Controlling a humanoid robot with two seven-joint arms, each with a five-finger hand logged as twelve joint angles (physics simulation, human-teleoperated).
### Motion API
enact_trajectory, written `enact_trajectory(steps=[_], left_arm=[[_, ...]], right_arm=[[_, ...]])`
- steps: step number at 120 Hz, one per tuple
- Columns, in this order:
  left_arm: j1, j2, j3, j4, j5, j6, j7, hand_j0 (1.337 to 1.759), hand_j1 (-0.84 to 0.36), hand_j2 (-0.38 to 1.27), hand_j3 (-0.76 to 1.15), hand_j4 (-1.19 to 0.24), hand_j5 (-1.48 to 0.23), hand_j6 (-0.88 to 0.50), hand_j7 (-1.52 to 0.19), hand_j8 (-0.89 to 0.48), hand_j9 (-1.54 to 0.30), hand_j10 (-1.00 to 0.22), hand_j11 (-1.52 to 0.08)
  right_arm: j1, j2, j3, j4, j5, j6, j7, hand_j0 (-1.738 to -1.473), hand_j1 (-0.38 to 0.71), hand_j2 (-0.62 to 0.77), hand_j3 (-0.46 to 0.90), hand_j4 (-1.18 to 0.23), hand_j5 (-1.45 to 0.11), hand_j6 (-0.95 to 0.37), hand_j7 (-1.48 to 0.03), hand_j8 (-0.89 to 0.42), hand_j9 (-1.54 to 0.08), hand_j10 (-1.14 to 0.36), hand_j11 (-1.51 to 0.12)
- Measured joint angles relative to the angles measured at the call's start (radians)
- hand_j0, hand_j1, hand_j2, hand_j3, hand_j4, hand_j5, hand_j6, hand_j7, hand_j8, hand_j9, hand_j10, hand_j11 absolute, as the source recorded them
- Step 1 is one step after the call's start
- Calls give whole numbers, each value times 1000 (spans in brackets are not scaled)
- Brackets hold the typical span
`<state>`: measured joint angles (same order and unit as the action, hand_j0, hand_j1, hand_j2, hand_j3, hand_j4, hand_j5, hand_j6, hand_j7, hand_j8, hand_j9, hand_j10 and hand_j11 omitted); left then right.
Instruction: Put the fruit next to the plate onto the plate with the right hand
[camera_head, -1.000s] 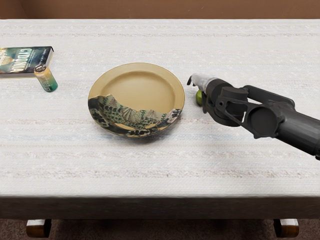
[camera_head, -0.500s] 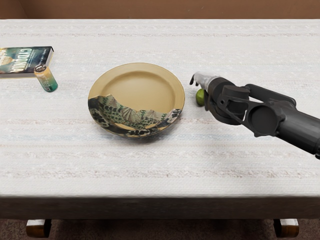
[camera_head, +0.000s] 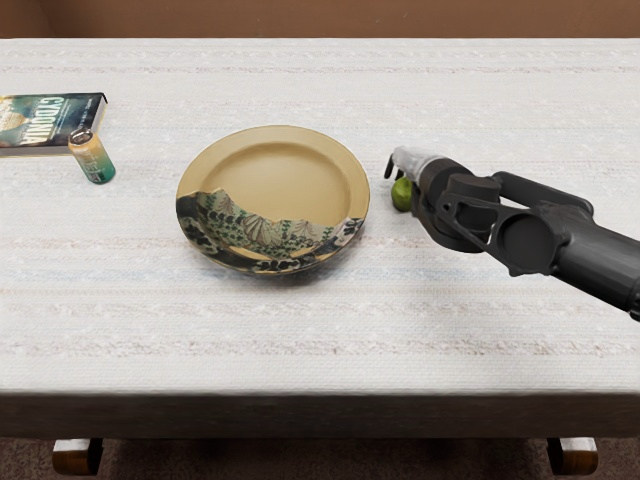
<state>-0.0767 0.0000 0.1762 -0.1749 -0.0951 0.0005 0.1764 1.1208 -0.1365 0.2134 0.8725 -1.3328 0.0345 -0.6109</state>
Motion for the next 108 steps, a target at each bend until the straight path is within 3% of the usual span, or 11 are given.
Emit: enact_trajectory(steps=[66, 108], left_arm=[[0, 0, 0, 0, 0, 0, 0, 1658, 349, 0, 0, 0, 0, 0, 0, 0, 0, 0, 0], [0, 0, 0, 0, 0, 0, 0, 1658, 349, 0, 0, 0, 0, 0, 0, 0, 0, 0, 0]], right_arm=[[-3, 4, -2, -17, 0, -10, 0, -1658, 143, -80, 0, -412, -534, -413, -534, -413, -534, -412, -534], [-7, 5, -7, -19, 0, -15, 0, -1658, 224, -92, 0, -487, -619, -451, -624, -487, -620, -486, -620]])
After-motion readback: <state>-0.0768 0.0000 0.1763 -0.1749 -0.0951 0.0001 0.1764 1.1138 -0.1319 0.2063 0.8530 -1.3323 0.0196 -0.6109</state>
